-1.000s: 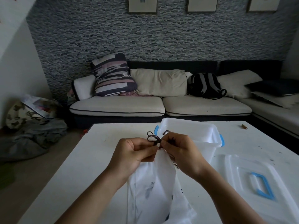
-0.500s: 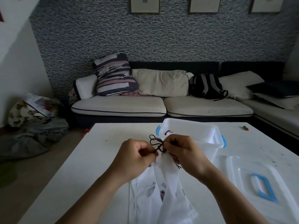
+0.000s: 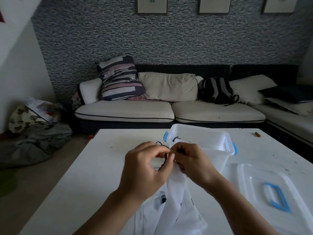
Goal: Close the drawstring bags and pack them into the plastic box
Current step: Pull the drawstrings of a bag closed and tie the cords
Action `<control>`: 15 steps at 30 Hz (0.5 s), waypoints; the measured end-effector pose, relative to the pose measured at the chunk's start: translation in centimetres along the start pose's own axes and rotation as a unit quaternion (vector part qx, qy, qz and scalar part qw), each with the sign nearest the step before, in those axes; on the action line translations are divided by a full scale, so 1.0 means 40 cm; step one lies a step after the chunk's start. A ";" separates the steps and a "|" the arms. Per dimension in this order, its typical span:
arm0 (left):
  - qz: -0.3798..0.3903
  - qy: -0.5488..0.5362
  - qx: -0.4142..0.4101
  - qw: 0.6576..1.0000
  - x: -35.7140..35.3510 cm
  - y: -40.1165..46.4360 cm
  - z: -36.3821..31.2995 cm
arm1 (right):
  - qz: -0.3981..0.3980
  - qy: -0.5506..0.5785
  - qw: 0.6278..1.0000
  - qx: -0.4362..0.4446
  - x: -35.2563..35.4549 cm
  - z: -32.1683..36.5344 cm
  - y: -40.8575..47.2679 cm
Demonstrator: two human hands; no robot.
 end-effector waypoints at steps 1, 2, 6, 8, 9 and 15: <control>0.012 0.006 0.008 1.000 -0.013 -0.002 0.004 | 0.004 0.008 1.000 0.006 -0.003 0.001 0.000; 0.022 0.007 0.017 1.000 -0.024 -0.005 0.009 | 0.006 0.013 1.000 0.009 -0.005 0.002 0.000; 0.022 -0.020 0.050 0.998 -0.027 -0.004 0.025 | 0.004 0.016 1.000 0.022 -0.002 0.006 -0.004; 0.038 -0.040 0.071 0.996 -0.031 -0.005 0.026 | 0.006 0.000 0.999 0.033 0.000 0.010 -0.007; 0.050 -0.056 0.087 0.993 -0.035 -0.006 0.027 | 0.010 -0.011 0.999 0.040 -0.002 0.012 -0.008; 0.113 -0.197 0.216 0.950 -0.051 -0.008 0.062 | 0.010 -0.042 0.998 0.053 -0.003 0.012 -0.010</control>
Point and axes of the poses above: each hand's wrist, its own y-axis towards the middle knuckle, its own x-axis out of the back of the hand, z = x × y, the point moved 5 cm from there along y, towards the middle knuckle, and after that the axes turned 7 degrees about z, right-handed, at the moved point
